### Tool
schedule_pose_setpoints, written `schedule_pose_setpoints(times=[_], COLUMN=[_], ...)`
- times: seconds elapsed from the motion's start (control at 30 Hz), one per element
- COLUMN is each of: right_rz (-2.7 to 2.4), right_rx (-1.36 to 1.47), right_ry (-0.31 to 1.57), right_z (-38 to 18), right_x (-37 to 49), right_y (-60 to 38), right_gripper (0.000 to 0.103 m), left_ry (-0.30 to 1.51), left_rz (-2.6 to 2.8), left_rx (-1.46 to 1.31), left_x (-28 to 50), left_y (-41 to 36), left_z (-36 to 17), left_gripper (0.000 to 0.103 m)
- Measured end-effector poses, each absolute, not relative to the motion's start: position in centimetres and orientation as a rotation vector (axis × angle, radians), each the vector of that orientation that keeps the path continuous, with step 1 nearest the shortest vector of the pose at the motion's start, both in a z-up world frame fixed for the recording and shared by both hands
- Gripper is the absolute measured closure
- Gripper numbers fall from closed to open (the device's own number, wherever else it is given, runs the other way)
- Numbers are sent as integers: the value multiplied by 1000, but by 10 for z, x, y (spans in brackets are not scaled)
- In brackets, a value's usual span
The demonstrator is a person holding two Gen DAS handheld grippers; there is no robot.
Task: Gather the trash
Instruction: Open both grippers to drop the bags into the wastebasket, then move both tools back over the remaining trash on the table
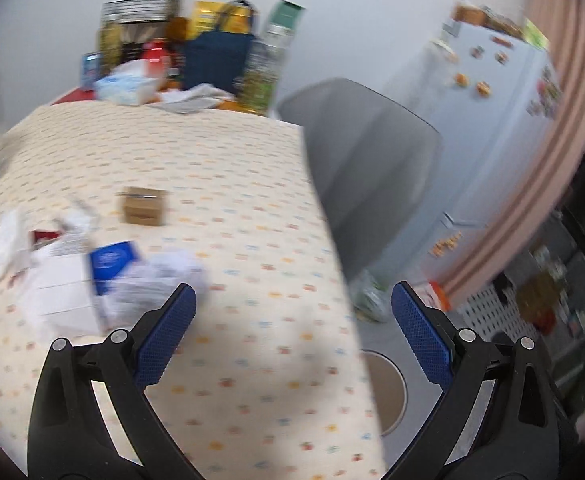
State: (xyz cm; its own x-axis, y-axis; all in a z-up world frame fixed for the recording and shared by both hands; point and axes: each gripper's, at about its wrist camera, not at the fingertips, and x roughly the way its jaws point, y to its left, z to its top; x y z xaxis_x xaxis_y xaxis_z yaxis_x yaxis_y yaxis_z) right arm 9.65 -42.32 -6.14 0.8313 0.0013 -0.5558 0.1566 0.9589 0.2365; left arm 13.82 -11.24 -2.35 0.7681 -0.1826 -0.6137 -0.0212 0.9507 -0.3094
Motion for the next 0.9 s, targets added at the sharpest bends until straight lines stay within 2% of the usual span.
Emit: schedule_pose_setpoints(times=[0.33, 0.9], right_rz=[78, 330], right_rx=[192, 84], right_ry=[543, 535], right_z=[-39, -26], right_x=[94, 93], right_y=[-350, -247], right_gripper=[8, 8], left_ry=[544, 506], left_rz=[-25, 50], left_rx=[-312, -367], left_x=[106, 72], left_y=[-46, 31], left_z=[-14, -28], left_gripper=[6, 6])
